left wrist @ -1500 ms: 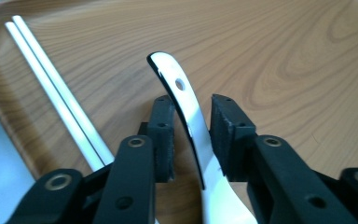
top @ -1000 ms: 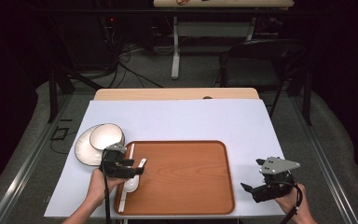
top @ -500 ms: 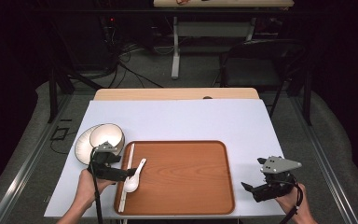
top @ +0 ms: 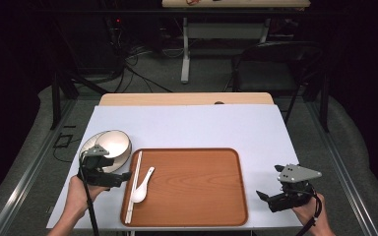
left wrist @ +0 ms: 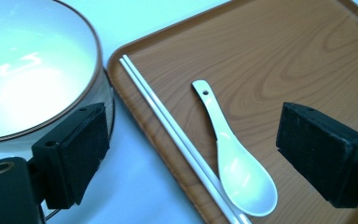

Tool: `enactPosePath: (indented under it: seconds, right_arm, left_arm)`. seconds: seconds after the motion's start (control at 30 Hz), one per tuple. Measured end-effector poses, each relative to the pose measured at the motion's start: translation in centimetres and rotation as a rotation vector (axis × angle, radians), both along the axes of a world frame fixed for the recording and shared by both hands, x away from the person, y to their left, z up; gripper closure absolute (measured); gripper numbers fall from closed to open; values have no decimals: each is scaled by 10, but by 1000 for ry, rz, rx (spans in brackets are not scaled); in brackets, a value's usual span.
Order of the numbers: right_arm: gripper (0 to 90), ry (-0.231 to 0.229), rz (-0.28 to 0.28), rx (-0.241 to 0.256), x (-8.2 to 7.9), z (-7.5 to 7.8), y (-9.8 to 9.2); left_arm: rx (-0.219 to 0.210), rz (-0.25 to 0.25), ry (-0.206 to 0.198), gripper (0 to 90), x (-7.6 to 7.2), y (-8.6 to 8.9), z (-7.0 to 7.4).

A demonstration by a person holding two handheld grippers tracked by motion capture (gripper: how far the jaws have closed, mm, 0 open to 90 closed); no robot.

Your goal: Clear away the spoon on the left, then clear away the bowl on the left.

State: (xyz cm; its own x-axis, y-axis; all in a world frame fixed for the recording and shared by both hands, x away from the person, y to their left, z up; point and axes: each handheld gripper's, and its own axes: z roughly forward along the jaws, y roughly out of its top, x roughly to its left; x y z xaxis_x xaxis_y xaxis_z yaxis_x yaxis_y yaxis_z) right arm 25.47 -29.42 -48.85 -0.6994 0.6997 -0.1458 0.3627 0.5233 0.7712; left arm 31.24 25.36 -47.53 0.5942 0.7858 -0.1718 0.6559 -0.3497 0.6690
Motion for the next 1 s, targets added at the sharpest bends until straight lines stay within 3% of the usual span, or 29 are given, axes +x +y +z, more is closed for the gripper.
enactPosePath:
  seconds: [0.67, 1.0]
  right_arm:
    - [0, 15, 4, -15, 1, -2, 1]
    - [0, 18, 9, -19, 1, -2, 2]
  left_arm:
    - [0, 83, -26, 75, 10, 25, 14]
    - [-8, 158, -45, 63, 23, 41, 19]
